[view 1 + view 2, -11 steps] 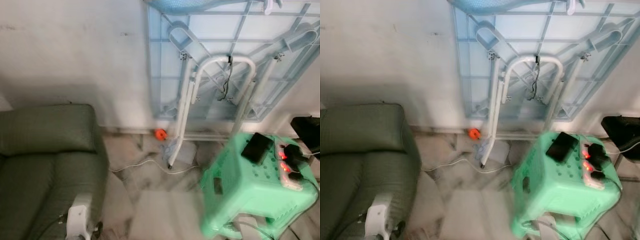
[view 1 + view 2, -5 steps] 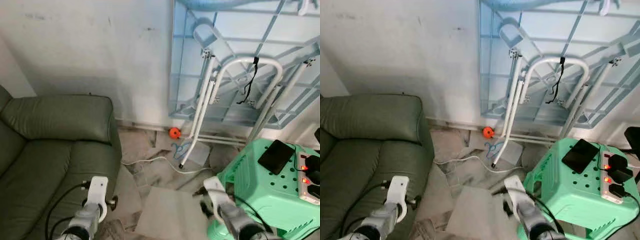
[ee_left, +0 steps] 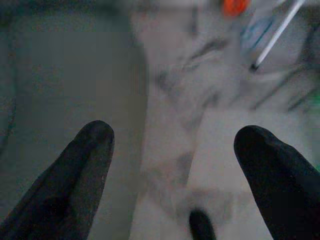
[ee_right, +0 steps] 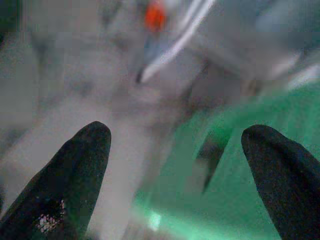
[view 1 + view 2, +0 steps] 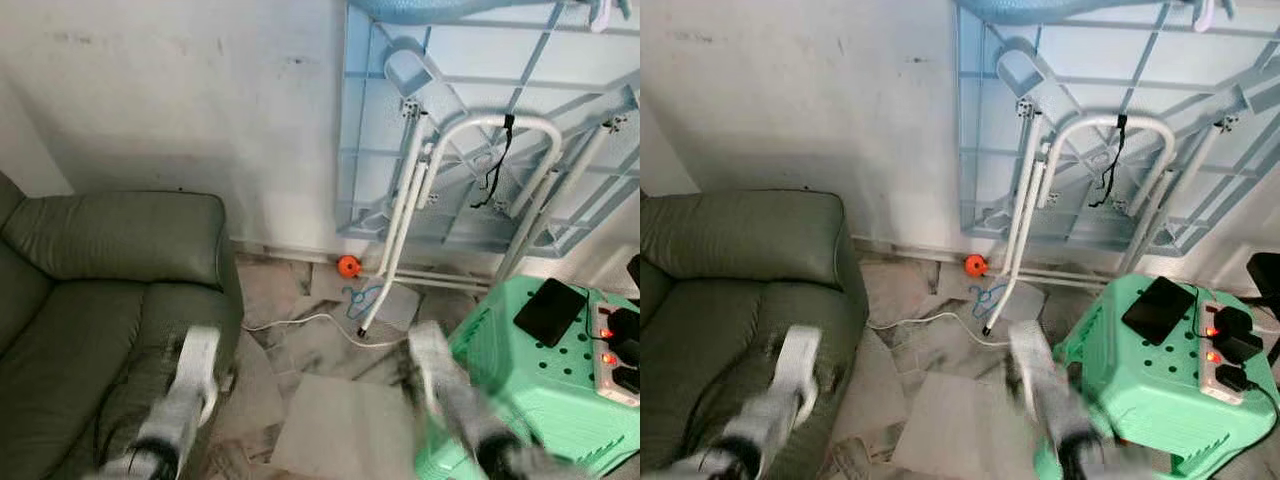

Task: Move the pillow to the sofa

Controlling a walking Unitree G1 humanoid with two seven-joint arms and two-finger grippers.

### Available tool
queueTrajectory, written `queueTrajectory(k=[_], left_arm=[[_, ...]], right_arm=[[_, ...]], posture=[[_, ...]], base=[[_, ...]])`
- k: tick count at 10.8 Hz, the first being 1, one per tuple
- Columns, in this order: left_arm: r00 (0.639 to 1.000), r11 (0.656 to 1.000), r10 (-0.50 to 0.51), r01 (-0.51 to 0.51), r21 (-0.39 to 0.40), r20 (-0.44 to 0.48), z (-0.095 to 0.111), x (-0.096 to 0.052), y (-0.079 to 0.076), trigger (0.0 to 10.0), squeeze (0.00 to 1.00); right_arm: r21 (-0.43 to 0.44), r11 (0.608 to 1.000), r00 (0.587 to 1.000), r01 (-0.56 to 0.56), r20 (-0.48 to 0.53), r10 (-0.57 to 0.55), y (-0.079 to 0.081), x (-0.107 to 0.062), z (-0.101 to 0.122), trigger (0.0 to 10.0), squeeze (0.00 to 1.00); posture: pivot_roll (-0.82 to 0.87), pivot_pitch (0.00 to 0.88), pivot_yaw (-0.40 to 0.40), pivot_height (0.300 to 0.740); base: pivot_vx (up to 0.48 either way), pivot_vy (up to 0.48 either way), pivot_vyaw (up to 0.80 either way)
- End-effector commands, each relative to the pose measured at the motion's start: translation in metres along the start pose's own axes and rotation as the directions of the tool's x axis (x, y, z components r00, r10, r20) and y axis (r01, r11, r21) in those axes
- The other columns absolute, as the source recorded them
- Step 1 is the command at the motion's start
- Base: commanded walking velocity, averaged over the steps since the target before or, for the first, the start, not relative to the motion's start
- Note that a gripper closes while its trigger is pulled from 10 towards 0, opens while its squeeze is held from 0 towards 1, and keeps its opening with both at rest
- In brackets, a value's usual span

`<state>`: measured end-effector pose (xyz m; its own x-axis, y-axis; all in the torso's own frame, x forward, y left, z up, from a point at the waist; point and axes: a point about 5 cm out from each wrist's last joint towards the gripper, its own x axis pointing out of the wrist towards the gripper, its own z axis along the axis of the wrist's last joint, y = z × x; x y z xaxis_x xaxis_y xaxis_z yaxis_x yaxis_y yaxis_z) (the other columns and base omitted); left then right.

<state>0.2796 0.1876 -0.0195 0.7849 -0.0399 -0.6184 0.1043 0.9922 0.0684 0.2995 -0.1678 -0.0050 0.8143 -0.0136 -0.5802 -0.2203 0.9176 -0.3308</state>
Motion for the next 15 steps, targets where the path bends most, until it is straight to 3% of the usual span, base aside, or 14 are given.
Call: queueTrajectory(k=[1,2,3,4,6,8,10,11,13,15], left_arm=[[0.994,0.997,-0.073,0.071,0.018,0.084,0.020,0.002,-0.004,10.0,0.00],[0.973,0.987,-0.159,0.155,0.036,0.168,0.037,0.002,-0.007,10.0,0.00],[0.953,0.979,-0.203,0.198,0.048,0.222,0.044,0.000,-0.006,10.0,0.00],[0.912,0.963,-0.269,0.264,0.060,0.309,0.048,-0.009,-0.005,10.0,0.00],[0.877,0.966,-0.260,0.244,0.091,0.405,0.041,-0.035,-0.004,10.0,0.00],[0.858,0.983,-0.153,0.183,-0.014,0.490,0.026,-0.068,-0.002,10.0,0.00],[0.860,0.995,-0.048,0.087,-0.054,0.508,0.016,-0.092,0.007,10.0,0.00],[0.856,0.991,-0.021,0.086,-0.103,0.516,0.026,-0.091,0.003,10.0,0.00],[0.844,0.991,-0.056,0.112,-0.072,0.533,0.045,-0.083,-0.008,10.0,0.00],[0.842,0.992,-0.029,0.092,-0.090,0.539,0.055,-0.081,-0.002,10.0,0.00]], right_arm=[[0.010,1.000,0.991,0.028,0.129,-0.029,-0.009,0.003,0.032,10.0,0.00],[0.057,0.998,0.971,0.030,0.234,-0.043,-0.019,0.004,0.059,10.0,0.00],[0.105,0.994,0.958,0.016,0.282,-0.045,-0.025,0.002,0.066,10.0,0.00],[0.142,0.990,0.935,-0.011,0.352,-0.040,-0.032,-0.002,0.066,10.0,0.00],[0.206,0.978,0.909,-0.037,0.413,-0.053,-0.040,-0.022,0.045,10.0,0.00],[0.289,0.956,0.907,-0.052,0.414,-0.076,-0.039,-0.063,0.010,10.0,0.00],[0.303,0.951,0.928,-0.061,0.369,-0.058,-0.040,-0.088,-0.019,10.0,0.00],[0.307,0.948,0.937,-0.083,0.348,-0.030,-0.039,-0.093,-0.018,10.0,0.00],[0.269,0.960,0.933,-0.082,0.360,-0.022,-0.041,-0.083,-0.011,10.0,0.00],[0.267,0.961,0.939,-0.074,0.343,-0.023,-0.047,-0.076,-0.011,10.0,0.00]], posture=[[-0.03,0.000,0.035,0.740],[-0.03,0.000,0.032,0.740],[-0.04,0.000,0.024,0.740],[-0.05,0.000,0.012,0.740],[-0.06,0.000,-0.001,0.740],[-0.10,0.000,-0.027,0.740],[-0.11,0.000,-0.043,0.740],[-0.11,0.000,-0.050,0.740],[-0.12,0.000,-0.044,0.740],[-0.12,0.000,-0.039,0.740]], base=[[0.000,0.000,0.00],[0.000,0.000,0.00],[0.000,0.000,0.00],[0.000,0.000,0.00],[0.000,0.000,0.00],[0.000,0.000,0.00],[0.000,0.000,0.00],[0.000,0.000,0.00],[0.000,0.000,0.00],[0.000,0.000,0.00]])
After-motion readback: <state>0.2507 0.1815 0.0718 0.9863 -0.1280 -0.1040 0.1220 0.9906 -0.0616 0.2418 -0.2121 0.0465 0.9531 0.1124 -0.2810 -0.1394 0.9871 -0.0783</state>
